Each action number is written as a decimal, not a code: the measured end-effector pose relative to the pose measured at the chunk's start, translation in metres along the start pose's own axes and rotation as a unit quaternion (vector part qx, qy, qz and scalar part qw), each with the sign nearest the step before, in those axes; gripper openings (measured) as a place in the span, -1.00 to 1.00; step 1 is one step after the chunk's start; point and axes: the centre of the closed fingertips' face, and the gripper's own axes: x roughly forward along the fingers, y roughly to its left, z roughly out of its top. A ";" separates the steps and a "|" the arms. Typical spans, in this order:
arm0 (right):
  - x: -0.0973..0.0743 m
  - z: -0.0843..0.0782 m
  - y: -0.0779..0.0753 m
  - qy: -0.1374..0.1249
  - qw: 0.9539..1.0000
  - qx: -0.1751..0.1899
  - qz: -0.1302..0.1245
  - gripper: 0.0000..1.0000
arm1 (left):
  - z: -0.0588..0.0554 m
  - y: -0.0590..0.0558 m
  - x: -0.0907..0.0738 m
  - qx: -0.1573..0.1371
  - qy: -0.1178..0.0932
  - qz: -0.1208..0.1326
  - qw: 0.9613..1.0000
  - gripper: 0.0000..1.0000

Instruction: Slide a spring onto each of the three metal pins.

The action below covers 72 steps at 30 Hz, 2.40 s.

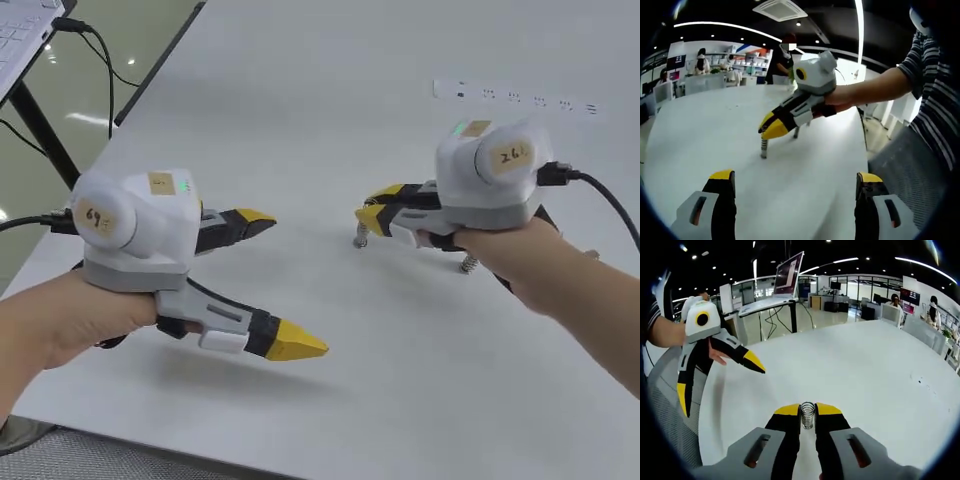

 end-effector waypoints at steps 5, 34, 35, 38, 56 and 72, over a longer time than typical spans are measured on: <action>0.005 -0.009 0.006 0.011 1.000 -0.005 0.005 -0.85 | -0.001 -0.002 0.002 0.000 0.002 -0.002 1.000 0.96; -0.005 -0.008 0.008 -0.002 1.000 -0.008 -0.003 -0.48 | 0.007 -0.004 0.005 -0.011 -0.012 0.014 1.000 0.94; -0.009 -0.006 0.008 -0.007 1.000 -0.007 -0.003 -0.46 | 0.008 -0.004 0.005 -0.012 -0.014 0.014 1.000 0.95; -0.018 -0.002 0.008 -0.017 1.000 -0.001 -0.006 -0.42 | 0.011 -0.003 0.007 -0.011 -0.016 0.017 1.000 0.96; -0.083 -0.001 0.020 -0.077 0.997 0.011 -0.002 -0.16 | 0.033 0.000 0.012 -0.003 -0.022 0.028 0.999 0.96; -0.135 -0.025 0.017 -0.100 0.994 0.022 -0.024 0.11 | 0.042 -0.010 0.014 -0.002 -0.024 0.033 0.999 0.96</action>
